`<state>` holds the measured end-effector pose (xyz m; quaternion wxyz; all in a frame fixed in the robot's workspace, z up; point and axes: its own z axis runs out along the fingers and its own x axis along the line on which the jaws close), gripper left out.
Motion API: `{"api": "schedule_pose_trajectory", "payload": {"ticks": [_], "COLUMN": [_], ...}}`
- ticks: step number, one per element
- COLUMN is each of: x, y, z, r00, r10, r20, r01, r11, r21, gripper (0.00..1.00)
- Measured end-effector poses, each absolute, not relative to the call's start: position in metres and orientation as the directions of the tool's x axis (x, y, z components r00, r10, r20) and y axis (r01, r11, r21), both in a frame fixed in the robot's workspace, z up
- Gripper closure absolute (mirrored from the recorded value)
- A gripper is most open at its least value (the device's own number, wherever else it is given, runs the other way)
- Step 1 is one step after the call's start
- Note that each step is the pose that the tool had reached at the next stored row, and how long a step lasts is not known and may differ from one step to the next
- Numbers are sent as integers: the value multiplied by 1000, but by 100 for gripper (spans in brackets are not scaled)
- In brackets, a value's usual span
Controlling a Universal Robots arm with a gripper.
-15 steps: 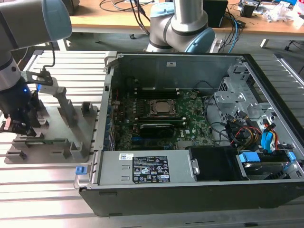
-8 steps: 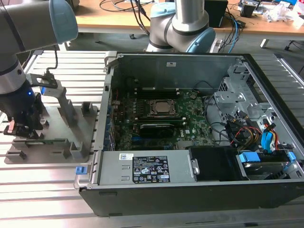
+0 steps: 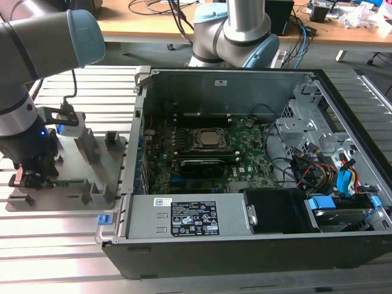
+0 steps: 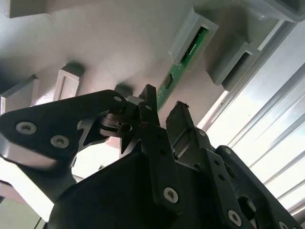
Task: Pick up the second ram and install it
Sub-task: 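Pick up the second ram and move it above second insertion slot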
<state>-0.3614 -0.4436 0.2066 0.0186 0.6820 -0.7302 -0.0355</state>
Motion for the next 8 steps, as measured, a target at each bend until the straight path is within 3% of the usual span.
{"api": "schedule_pose_trajectory", "payload": {"ticks": [6, 8], "x": [-361, -361], "y": [-444, -444], "z": [198, 198], "r00": [-68, -67], "r10": [-997, -997], "r20": [-23, -25], "r01": [-995, -996], "r11": [66, 65], "r21": [79, 59], "gripper": [64, 64]}}
